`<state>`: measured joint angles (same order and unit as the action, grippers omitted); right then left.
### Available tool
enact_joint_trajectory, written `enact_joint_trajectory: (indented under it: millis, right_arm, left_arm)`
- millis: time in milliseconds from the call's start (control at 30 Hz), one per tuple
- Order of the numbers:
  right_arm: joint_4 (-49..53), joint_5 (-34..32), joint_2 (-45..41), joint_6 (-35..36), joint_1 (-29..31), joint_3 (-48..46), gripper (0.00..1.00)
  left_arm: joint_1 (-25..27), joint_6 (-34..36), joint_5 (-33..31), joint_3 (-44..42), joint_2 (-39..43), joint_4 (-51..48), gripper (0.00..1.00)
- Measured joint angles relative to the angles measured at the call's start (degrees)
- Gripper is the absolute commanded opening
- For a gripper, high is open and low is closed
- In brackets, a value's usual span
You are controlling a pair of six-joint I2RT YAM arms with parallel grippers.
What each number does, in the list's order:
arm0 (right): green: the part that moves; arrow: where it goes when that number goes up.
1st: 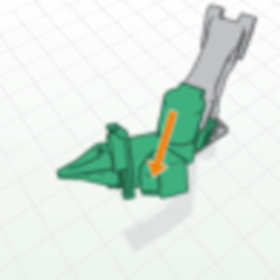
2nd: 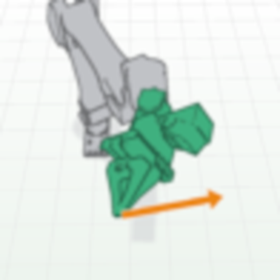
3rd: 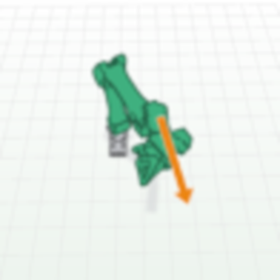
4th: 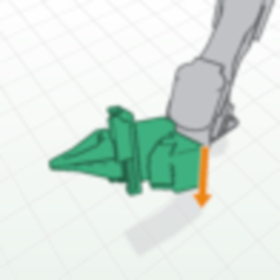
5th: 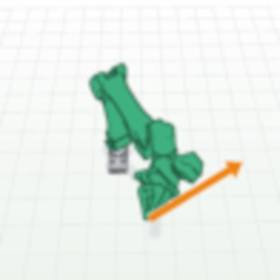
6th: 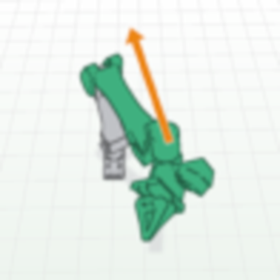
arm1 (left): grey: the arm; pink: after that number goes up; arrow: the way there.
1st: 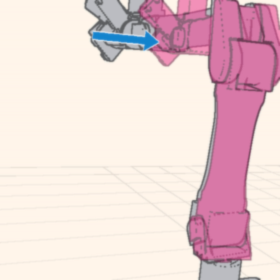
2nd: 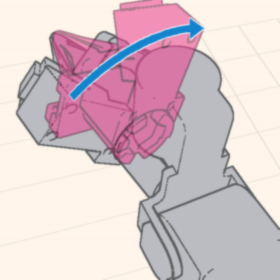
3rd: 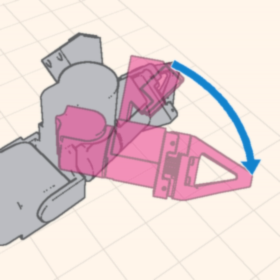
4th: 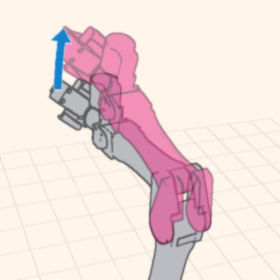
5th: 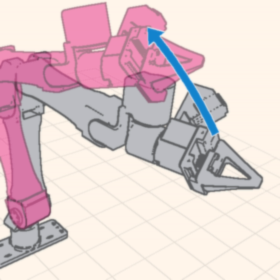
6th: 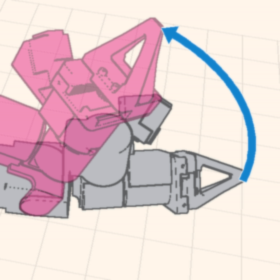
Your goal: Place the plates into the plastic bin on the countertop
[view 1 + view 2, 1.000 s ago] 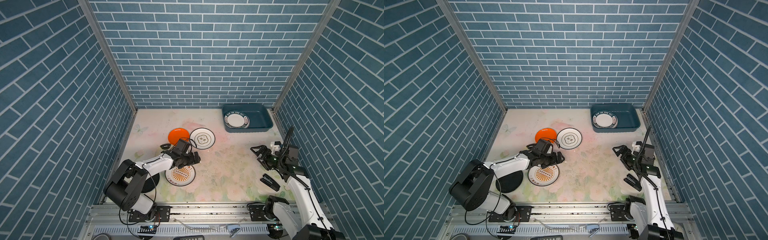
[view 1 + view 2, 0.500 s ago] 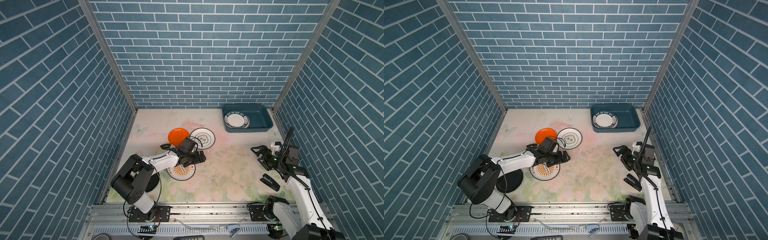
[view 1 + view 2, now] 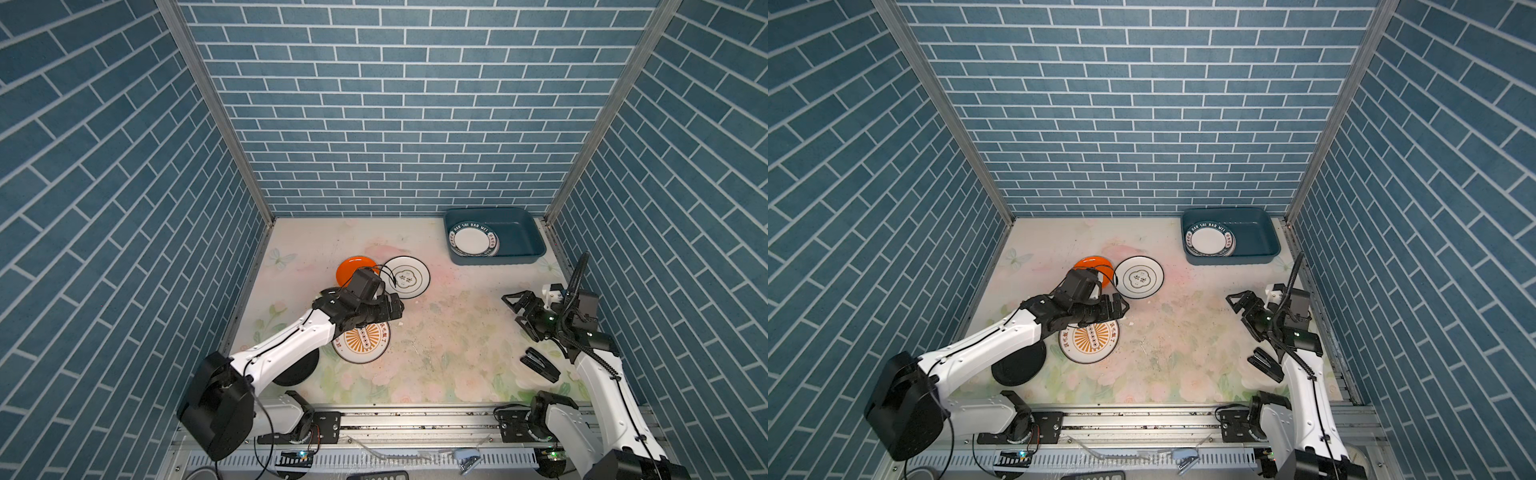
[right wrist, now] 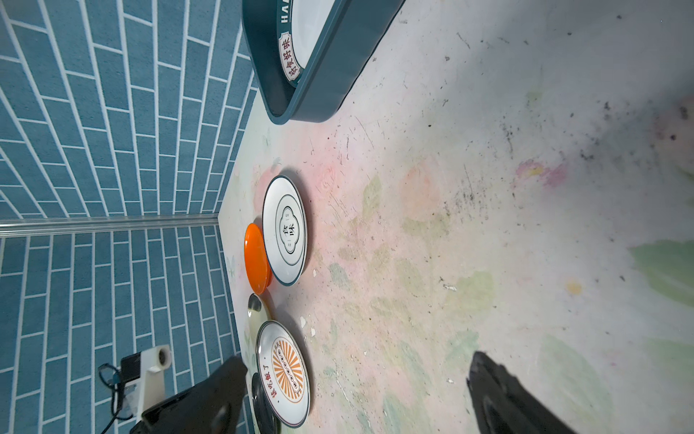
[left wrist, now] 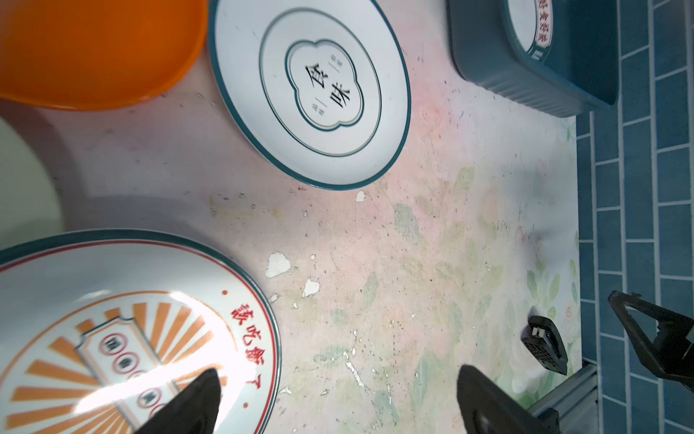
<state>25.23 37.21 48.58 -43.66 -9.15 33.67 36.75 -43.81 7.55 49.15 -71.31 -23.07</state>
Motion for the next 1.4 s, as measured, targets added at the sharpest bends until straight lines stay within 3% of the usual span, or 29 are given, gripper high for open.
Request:
enact_joint_trajectory:
  millis: [167, 467, 667, 867, 1400]
  right_arm:
    - [0.2, 0.7, -0.5, 0.0, 0.0, 1.7, 0.93]
    - [0.1, 3.8, -1.0, -2.1, -0.2, 2.1, 0.93]
    - [0.1, 4.6, -0.9, -2.6, -0.2, 2.4, 0.93]
    - [0.2, 4.7, -0.9, -2.9, -0.2, 3.3, 0.92]
    - [1.7, 4.6, -0.8, -2.9, -0.7, 3.3, 0.92]
  left_arm:
    - [-2.6, 0.1, -5.0, -1.2, 10.3, -7.7, 1.00]
    - [-15.5, -1.8, -2.9, -14.1, 23.9, -13.9, 1.00]
    - [-22.1, -1.1, 1.8, -19.0, 24.0, -14.3, 1.00]
    - [-24.8, -0.2, 5.7, -22.4, 22.4, -11.4, 0.98]
    - [-25.1, -0.7, 9.4, -29.2, 19.6, 0.0, 0.67]
